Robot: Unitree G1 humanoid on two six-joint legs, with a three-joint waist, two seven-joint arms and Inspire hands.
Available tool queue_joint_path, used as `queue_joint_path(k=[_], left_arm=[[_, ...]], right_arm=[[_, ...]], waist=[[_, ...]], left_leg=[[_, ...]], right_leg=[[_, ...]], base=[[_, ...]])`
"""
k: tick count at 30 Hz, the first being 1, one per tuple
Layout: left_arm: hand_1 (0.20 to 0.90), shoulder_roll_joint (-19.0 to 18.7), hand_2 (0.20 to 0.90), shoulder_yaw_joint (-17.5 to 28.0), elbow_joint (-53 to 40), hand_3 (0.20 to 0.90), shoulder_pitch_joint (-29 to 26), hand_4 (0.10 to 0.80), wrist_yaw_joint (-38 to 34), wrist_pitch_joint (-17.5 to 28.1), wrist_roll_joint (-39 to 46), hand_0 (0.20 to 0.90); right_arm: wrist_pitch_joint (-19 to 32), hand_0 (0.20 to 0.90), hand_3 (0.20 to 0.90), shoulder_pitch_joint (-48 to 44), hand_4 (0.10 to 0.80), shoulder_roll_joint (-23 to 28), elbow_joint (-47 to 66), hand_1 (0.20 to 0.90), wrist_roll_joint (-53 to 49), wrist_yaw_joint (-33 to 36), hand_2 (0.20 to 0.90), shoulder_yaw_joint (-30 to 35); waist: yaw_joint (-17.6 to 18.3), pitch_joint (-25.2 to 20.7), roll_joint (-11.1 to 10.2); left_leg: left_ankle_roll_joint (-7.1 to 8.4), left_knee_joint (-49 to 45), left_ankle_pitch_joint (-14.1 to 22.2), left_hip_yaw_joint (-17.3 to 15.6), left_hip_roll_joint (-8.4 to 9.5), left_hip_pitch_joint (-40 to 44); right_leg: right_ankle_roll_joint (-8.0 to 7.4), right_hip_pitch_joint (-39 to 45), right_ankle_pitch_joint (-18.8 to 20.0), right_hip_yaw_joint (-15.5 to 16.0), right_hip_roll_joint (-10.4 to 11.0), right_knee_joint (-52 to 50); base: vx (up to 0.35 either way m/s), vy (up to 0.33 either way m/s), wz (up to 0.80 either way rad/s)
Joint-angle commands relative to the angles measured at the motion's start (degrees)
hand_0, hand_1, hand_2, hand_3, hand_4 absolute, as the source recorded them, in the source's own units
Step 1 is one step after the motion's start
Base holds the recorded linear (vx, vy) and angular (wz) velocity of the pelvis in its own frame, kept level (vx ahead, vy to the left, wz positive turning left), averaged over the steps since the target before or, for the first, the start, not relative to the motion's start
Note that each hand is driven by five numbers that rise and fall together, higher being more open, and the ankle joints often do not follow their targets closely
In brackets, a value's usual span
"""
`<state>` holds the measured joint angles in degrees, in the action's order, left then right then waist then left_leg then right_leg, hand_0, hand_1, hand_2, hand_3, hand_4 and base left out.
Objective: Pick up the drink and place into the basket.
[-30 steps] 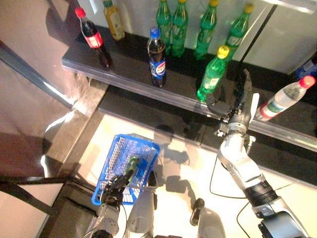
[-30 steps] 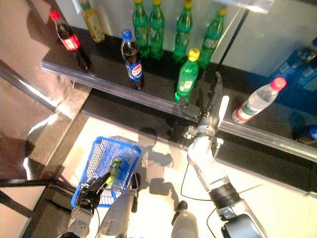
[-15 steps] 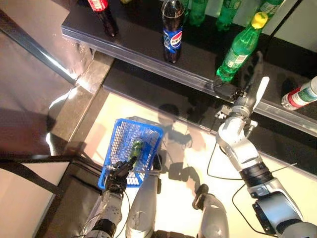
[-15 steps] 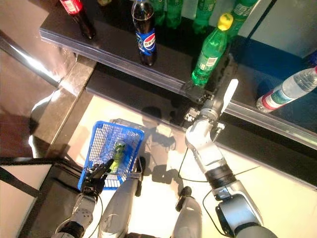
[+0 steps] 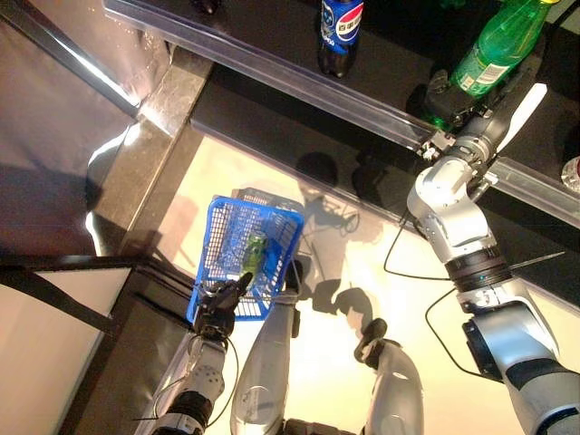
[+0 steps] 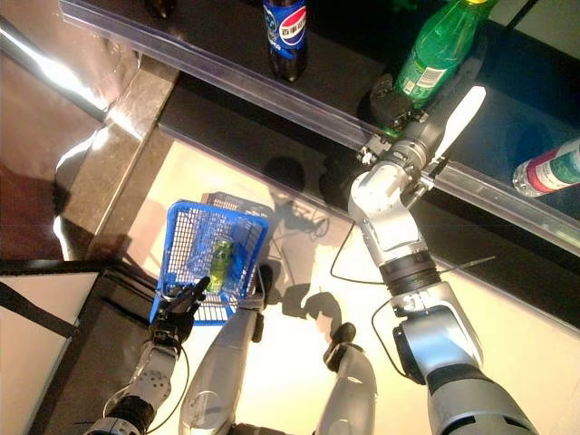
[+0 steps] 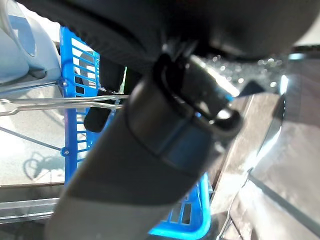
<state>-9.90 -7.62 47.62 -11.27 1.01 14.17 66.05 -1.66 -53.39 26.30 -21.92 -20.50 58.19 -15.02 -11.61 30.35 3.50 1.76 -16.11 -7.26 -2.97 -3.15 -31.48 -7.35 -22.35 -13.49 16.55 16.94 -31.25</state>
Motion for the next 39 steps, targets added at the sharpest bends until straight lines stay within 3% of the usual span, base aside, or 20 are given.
queue_joint_path(k=[1,3,4,5,6,23,29,32,39], left_arm=[[0.3,-1.6,0.3,-5.9,-1.0,0.2,6.0,0.1,1.2,-0.6,-1.3,0.3],[0.3,-1.8,0.3,-5.9,-1.0,0.2,6.0,0.1,0.5,-1.1,-0.8,0.3],[0.3,-1.9,0.3,-5.8,-0.9,0.2,6.1,0.1,0.3,-1.2,-0.8,0.3],[0.3,-2.1,0.3,-5.8,-0.8,0.2,6.3,0.1,0.3,-1.3,-0.7,0.3],[0.3,-2.3,0.3,-5.6,-0.6,0.2,6.5,0.1,0.2,-1.5,-0.7,0.3],[0.3,-1.9,0.3,-3.2,-1.1,0.2,8.7,0.1,3.9,0.9,0.0,0.3],[0.3,-1.2,0.3,0.4,-4.4,0.2,9.9,0.1,6.9,4.4,2.6,0.3],[0.3,-1.8,0.3,1.5,-8.9,0.2,10.8,0.1,7.0,6.5,-0.4,0.3],[0.3,-1.7,0.3,5.5,-14.1,0.2,13.9,0.1,12.3,6.0,2.9,0.3]], right_arm=[[5.1,0.9,0.9,-8.1,0.8,6.1,4.3,0.9,1.7,1.7,0.9,1.8],[5.2,0.9,0.9,-8.7,0.8,6.5,4.3,0.9,1.1,1.4,0.9,2.0],[5.2,0.862,0.856,-9.1,0.756,6.7,4.1,0.862,0.5,1.3,0.862,2.1],[5.4,0.509,0.444,-9.3,0.344,6.9,3.8,0.509,0.1,1.4,0.509,2.1],[5.7,0.3,0.2,-9.7,0.1,7.1,3.4,0.3,-0.4,1.6,0.3,2.3],[7.4,0.3,0.2,-6.4,0.1,7.9,4.6,0.3,-1.4,2.6,0.3,6.6],[8.4,0.3,0.2,-3.1,0.1,7.1,9.7,0.3,-0.5,-4.1,0.3,8.6],[5.6,0.3,0.2,0.5,0.1,6.7,19.2,0.3,3.8,-9.7,0.3,9.1],[3.9,0.3,0.2,8.0,0.1,5.5,32.1,0.3,4.5,-22.0,0.3,7.4]], waist=[[-0.9,-0.6,-0.3],[-0.9,-0.6,-0.3],[-1.0,-0.6,-0.3],[-1.0,-0.6,-0.3],[-1.1,-0.6,-0.3],[-0.9,-0.6,0.9],[0.2,-0.6,1.2],[1.4,-0.6,1.8],[3.0,-5.0,3.0]], left_leg=[[1.96,-6.4,9.2,3.5,-1.38,1.1],[1.87,-6.6,9.3,3.3,-1.35,0.7],[1.84,-6.7,9.3,3.3,-1.35,0.6],[1.83,-6.8,9.5,3.2,-1.39,0.6],[1.81,-7.0,9.6,3.2,-1.4,0.6],[1.66,-9.8,11.3,3.1,-1.24,3.3],[2.06,-9.2,10.4,2.8,-1.43,7.3],[2.67,-7.0,9.6,2.7,-1.19,12.7],[3.83,-0.8,6.7,3.0,-1.2,19.8]], right_leg=[[0.26,-3.7,7.7,-1.0,1.0,2.9],[0.19,-4.0,7.7,-1.0,1.1,2.9],[0.18,-4.1,7.7,-1.0,1.1,2.8],[0.17,-4.1,7.6,-1.0,1.1,2.7],[0.2,-4.0,7.5,-0.9,1.1,2.6],[1.87,-2.7,3.2,-0.6,2.0,-4.5],[3.64,0.1,1.9,-0.6,1.7,-6.2],[4.44,4.1,0.6,-1.0,1.2,-6.7],[5.33,9.7,-0.6,-1.2,-0.3,-3.9]], base=[[0.0,0.0,0.0],[0.0,0.0,0.0],[0.0,0.0,0.0],[0.0,0.0,0.0],[0.031,-0.002,0.02],[-0.004,-0.012,0.0],[-0.036,-0.03,-0.04],[0.003,-0.012,-0.01],[0.045,0.026,-0.05]])
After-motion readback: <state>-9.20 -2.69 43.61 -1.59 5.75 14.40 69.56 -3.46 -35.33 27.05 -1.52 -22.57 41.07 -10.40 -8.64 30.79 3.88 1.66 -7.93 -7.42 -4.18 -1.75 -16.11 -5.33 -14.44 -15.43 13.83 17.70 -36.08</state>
